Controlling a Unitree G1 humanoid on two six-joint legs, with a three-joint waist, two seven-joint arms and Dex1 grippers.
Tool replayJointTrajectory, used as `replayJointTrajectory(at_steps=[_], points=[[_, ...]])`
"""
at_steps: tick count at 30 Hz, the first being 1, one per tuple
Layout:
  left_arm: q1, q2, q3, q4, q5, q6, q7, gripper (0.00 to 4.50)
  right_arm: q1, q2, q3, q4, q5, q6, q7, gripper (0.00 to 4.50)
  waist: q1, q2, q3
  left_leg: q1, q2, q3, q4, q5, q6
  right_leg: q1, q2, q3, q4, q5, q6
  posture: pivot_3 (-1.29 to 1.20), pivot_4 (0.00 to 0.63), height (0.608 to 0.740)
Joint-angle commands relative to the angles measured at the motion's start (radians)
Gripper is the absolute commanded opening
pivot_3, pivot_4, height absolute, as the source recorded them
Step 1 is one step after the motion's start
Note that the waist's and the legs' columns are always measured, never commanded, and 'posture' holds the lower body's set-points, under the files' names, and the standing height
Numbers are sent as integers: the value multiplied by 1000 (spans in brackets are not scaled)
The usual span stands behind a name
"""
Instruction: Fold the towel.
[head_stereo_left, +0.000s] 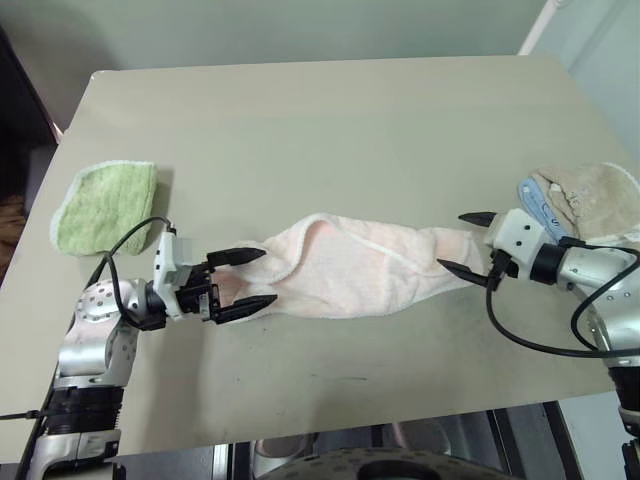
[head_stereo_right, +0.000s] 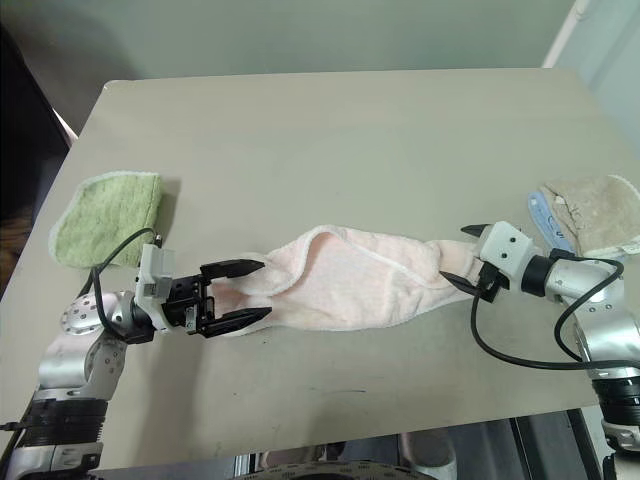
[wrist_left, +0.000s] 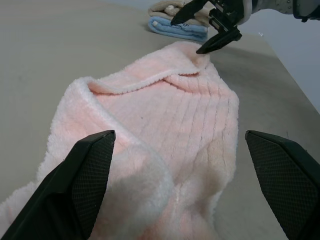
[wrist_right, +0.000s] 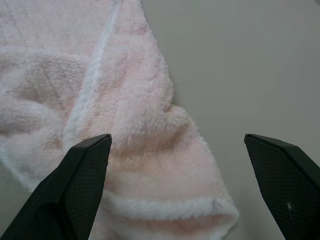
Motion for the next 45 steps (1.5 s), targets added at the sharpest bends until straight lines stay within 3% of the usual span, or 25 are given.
replayJointTrajectory(at_steps=[1, 5, 29, 45], points=[[10, -8, 3, -23, -3, -18, 9, 4500, -8, -1, 1, -14, 3, -29, 24, 4490, 0, 0, 0, 0, 0, 0, 0, 1, -1, 0, 0, 0, 0, 0, 0, 0, 150, 740], [29, -9, 15, -32, -7, -21, 13, 4500, 16, -7, 0, -72, 66, 26, 70, 4490, 0, 0, 0, 0, 0, 0, 0, 2, -4, 0, 0, 0, -1, 0, 0, 0, 150, 740], [62, 27, 25, -68, -15, -16, 17, 4500, -27, 28, 54, 31, -87, -69, 30, 4490, 0, 0, 0, 0, 0, 0, 0, 2, -3, 0, 0, 0, -1, 0, -1, 0, 150, 740], [54, 27, 26, -63, -11, -19, 24, 4500, -51, -52, 1, 64, -60, -74, 92, 4490, 0, 0, 0, -1, 0, 0, 0, 3, -6, 0, 0, 0, -2, 0, -1, 0, 150, 740]])
